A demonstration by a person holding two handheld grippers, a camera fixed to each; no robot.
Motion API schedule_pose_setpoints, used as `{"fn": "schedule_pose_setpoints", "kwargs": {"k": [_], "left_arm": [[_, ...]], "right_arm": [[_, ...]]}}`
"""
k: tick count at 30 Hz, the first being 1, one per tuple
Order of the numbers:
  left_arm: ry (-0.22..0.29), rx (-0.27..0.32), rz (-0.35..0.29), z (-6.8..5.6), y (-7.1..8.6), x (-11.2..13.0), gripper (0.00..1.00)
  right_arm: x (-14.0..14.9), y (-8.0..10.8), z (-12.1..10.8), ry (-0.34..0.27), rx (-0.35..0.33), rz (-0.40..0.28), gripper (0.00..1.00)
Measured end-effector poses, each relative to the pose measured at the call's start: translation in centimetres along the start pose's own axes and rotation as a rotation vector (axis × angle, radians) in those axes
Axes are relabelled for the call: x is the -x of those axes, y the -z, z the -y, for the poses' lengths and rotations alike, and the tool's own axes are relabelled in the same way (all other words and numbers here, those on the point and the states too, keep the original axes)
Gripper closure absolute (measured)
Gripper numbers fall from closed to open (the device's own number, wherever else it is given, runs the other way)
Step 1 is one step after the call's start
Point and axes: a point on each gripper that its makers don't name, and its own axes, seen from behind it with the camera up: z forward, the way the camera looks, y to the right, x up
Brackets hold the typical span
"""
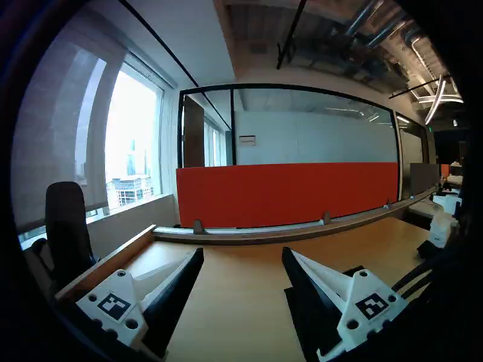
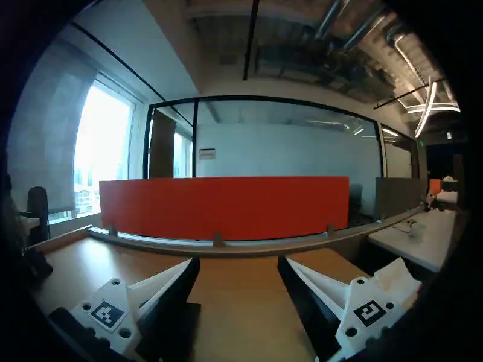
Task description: Fold towel
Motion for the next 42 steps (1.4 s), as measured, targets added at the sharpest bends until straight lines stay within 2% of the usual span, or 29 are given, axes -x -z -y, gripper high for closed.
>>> {"fn": "schedule_pose_setpoints", "kwargs": {"k": [8,14,20,32,42], "left_arm": [[0.003,0.017,0.016,-0.3,-0.2,-2.2,0.04],[-0.022,0.061,0.045,-1.2,-0.6,-2.5,0.04],[-0.057,0.15,0.096,-2.8,-0.6,-1.7,0.04],[-0.12,0.323,0.183,-5.6,-0.3,0.3,0.04],[-0.148,0.416,0.231,-7.6,0.3,2.2,0.04]], "right_arm": [[-3.3,0.2,0.3,0.018,0.002,0.014,0.0],[-3.4,0.0,0.7,0.053,-0.024,0.048,0.01],[-2.6,-0.1,2.2,0.092,-0.109,0.099,0.0],[-0.3,0.3,6.7,0.18,-0.329,0.208,0.0],[1.5,1.3,8.3,0.251,-0.435,0.287,0.0]]}}
